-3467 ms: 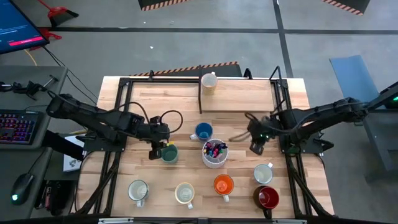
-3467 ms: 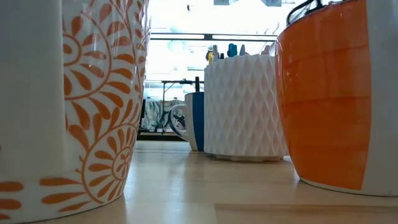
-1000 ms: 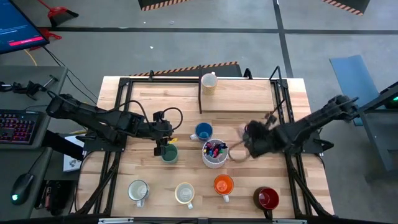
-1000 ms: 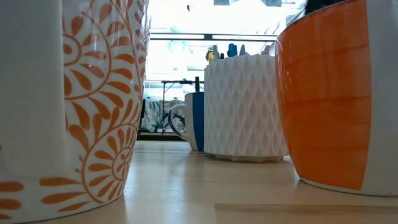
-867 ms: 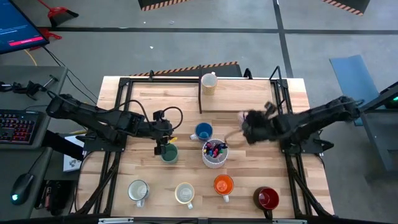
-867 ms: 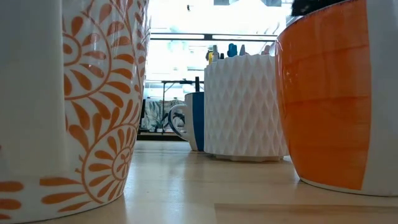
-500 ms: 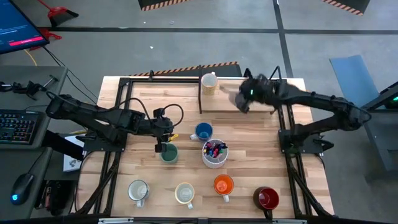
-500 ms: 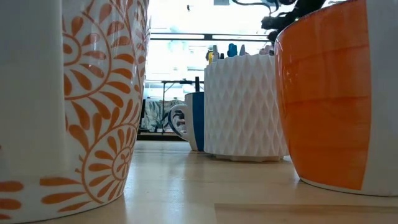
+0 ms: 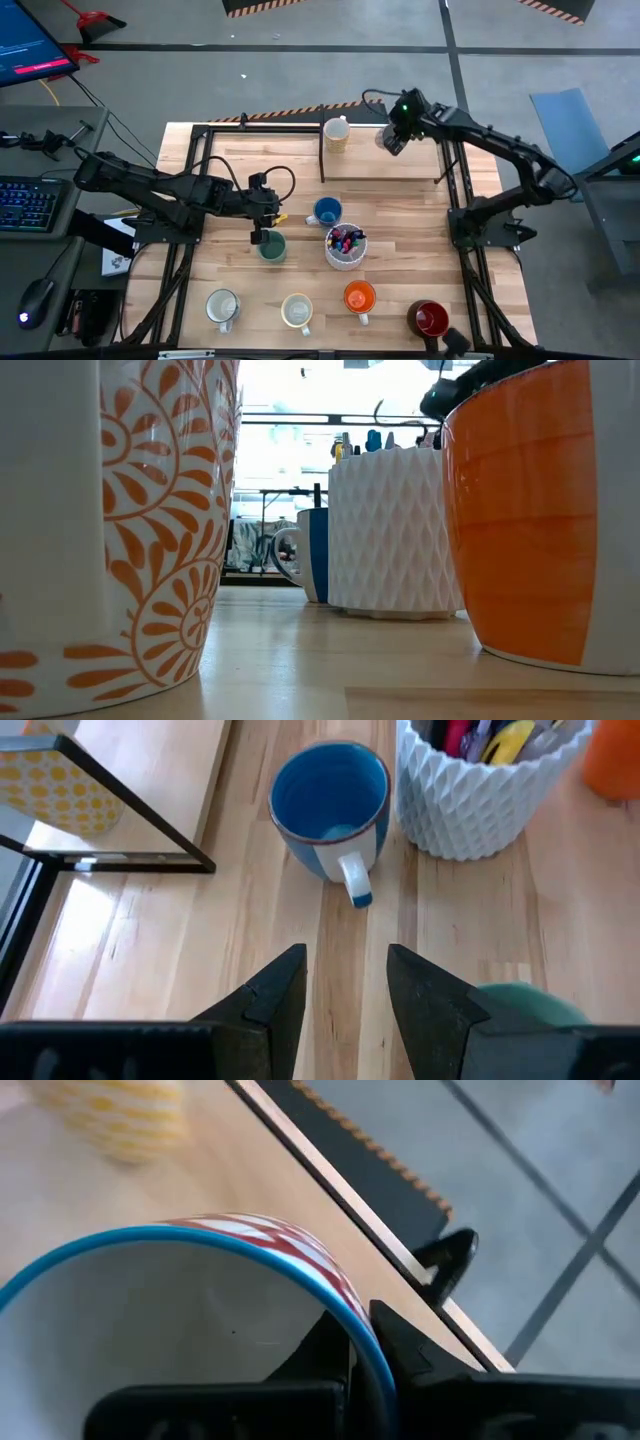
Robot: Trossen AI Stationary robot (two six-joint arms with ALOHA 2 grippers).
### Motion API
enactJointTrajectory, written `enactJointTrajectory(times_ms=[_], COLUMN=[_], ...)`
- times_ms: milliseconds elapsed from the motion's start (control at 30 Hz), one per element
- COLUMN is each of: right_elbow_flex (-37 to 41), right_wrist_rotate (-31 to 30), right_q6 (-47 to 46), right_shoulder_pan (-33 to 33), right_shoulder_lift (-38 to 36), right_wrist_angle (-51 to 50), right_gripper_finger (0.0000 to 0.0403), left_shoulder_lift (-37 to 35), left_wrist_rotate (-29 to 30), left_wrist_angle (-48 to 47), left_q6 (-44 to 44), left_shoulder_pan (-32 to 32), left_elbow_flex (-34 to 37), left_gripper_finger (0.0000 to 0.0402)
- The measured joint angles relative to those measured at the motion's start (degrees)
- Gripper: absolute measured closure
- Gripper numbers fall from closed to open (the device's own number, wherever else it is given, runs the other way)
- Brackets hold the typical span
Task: Place coffee mugs
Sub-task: Put the red patterned mug on the shelf
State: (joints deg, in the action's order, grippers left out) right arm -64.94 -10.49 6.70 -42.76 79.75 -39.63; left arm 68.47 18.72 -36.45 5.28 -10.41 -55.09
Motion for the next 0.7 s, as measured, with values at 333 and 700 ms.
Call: enactJointTrajectory(times_ms=[333,700], right_elbow_flex=[-9.09,-11.22], right_wrist_rotate=[2.44,-0.06], right_q6=[2.36,2.34], right_shoulder_pan=[-6.4,-11.2], right_shoulder_lift=[11.78,14.51], right_wrist_angle=[-8.54,-16.48], right_gripper_finger=[0.0403,0.0403], left_shoulder_lift=[0.0,0.0], left_wrist_rotate=[-0.02,-0.05], left_wrist_angle=[0.33,0.33], left_q6=[0.0,0.01], left_shoulder_pan=[0.0,0.0], left_elbow_flex=[0.0,0.01], left_gripper_finger=[0.0271,0.0271])
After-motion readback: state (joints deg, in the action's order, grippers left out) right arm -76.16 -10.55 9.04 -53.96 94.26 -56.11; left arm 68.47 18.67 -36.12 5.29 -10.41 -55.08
